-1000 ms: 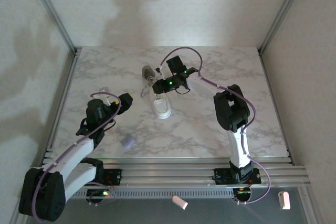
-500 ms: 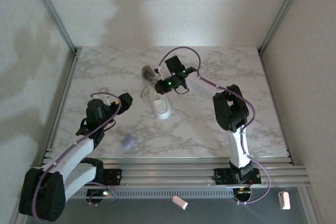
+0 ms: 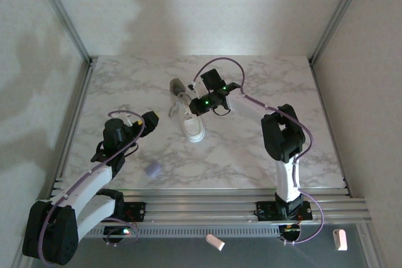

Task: Tie the shoes

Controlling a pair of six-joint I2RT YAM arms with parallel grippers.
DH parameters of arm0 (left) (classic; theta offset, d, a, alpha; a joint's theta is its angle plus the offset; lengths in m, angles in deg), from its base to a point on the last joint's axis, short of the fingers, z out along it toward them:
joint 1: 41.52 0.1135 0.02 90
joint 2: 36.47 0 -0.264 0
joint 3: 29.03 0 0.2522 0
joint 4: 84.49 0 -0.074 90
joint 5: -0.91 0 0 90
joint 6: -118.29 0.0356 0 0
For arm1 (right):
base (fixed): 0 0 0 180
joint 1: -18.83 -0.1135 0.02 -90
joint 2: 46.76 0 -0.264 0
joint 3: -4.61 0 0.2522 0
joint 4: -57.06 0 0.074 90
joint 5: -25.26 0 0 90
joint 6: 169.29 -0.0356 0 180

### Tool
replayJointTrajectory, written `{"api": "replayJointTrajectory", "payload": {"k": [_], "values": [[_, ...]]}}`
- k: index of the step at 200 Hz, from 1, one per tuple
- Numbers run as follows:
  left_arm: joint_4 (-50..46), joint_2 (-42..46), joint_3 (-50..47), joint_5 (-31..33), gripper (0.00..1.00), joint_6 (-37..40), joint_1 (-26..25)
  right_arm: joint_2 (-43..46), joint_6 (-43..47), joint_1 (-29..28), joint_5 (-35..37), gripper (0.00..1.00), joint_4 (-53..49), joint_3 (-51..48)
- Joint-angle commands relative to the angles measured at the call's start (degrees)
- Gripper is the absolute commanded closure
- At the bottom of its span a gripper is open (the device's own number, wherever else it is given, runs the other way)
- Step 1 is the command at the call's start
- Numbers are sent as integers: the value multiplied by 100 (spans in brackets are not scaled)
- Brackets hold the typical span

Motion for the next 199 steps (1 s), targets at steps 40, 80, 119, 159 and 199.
{"api": "replayJointTrajectory", "payload": {"k": [40,80,119,159,199], "values": [[244,-176,109,-213,0,110,36,668,250,-36,491,100,-273,-766],[258,-304,150,-238,0,156,32,991,250,-94,488,100,-334,-1334],[387,-496,165,-275,3,131,29,1266,176,-155,624,100,-332,-1760],[416,-700,208,-278,5,122,19,1403,144,-169,778,100,-415,-1885],[324,-784,232,-113,5,130,10,1515,171,-178,967,100,-592,-2003]]}}
